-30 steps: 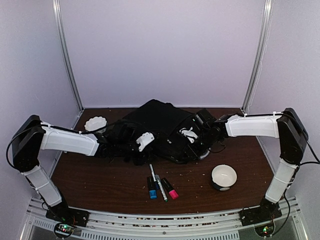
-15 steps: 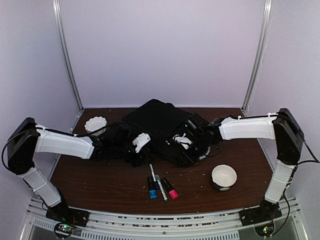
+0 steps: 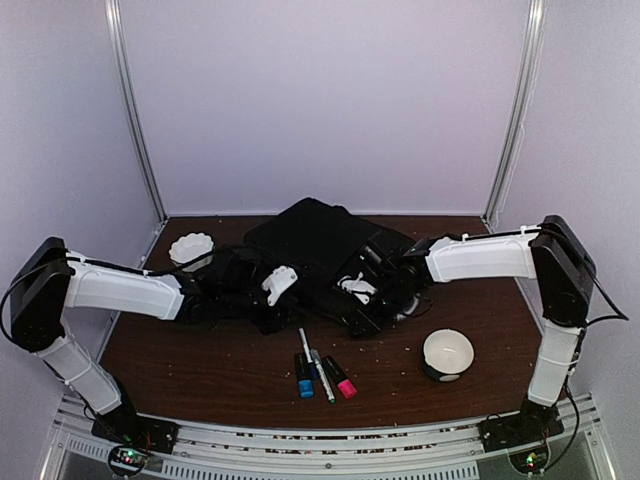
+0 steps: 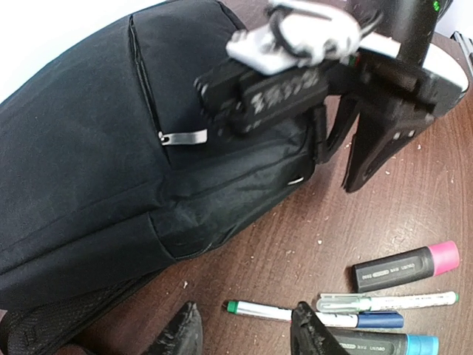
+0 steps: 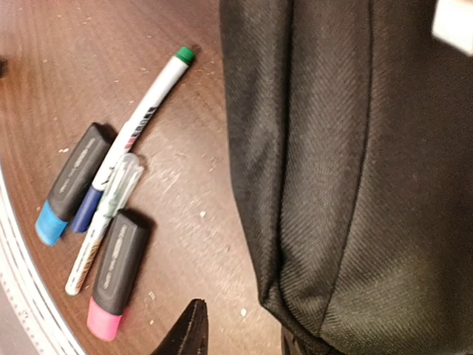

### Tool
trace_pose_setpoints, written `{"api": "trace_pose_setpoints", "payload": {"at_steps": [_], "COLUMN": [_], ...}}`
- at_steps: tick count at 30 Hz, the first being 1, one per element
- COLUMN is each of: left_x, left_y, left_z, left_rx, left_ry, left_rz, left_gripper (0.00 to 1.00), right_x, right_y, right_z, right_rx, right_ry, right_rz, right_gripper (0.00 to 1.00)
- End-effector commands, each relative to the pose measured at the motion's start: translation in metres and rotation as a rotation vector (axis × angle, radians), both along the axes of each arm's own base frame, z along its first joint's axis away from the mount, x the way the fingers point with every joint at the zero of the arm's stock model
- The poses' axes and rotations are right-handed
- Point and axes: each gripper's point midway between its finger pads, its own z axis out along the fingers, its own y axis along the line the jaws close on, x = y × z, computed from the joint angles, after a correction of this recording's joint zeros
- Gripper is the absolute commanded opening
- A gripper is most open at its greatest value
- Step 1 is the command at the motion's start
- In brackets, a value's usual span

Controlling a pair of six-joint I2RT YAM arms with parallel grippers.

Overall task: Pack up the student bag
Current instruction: Pick up the largest pocket of the bag from the student bag.

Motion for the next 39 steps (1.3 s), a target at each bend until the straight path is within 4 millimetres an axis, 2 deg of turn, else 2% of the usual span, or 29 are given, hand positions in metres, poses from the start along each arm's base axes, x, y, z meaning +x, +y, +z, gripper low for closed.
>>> {"api": "trace_pose_setpoints", "payload": {"at_steps": [1,6,11,15,19,25,28,32,39], "left_x": [0.003,0.003,0.003,0.006,0.018,0.043,0.057,0.077,0.085], "left_y": [-0.001,0.001,0.001,0.001,-0.002,-0.025,-0.035,-0.044,-0.065], "left_z": [0.014,0.012,0.008,0.005,0.015,0.021,0.018,0.025,0.033], "left_rx": [-0.047,-0.048,-0.050,-0.049,-0.046,0.037,0.088,0.098,0.066], "left_ry": [-0.037,-0.034,-0.036,-0.045,-0.139,-0.315,-0.385,-0.477,-0.526], "left_rz": [0.015,0.022,0.031,0.036,0.033,-0.054,-0.082,-0.060,-0.105], "left_gripper": [0.43,0.43,0.43,0.44,0.49,0.53,0.54,0.54,0.53], "right_x": [0.035,0.048,0.061,0.075,0.087,0.105,0.112,0.113,0.113], "right_y": [0.014,0.017,0.020,0.020,0.014,-0.005,-0.013,-0.016,-0.018], "right_z": [0.012,0.018,0.033,0.040,0.056,0.091,0.093,0.089,0.091], "right_rx": [0.010,0.013,0.059,0.057,0.090,0.186,0.201,0.236,0.303], "right_ry": [-0.139,-0.203,-0.291,-0.347,-0.369,-0.410,-0.393,-0.349,-0.291], "right_rz": [-0.042,-0.054,-0.084,-0.120,-0.180,-0.254,-0.279,-0.292,-0.296], "right_gripper": [0.38,0.44,0.48,0.49,0.47,0.47,0.47,0.47,0.47]}}
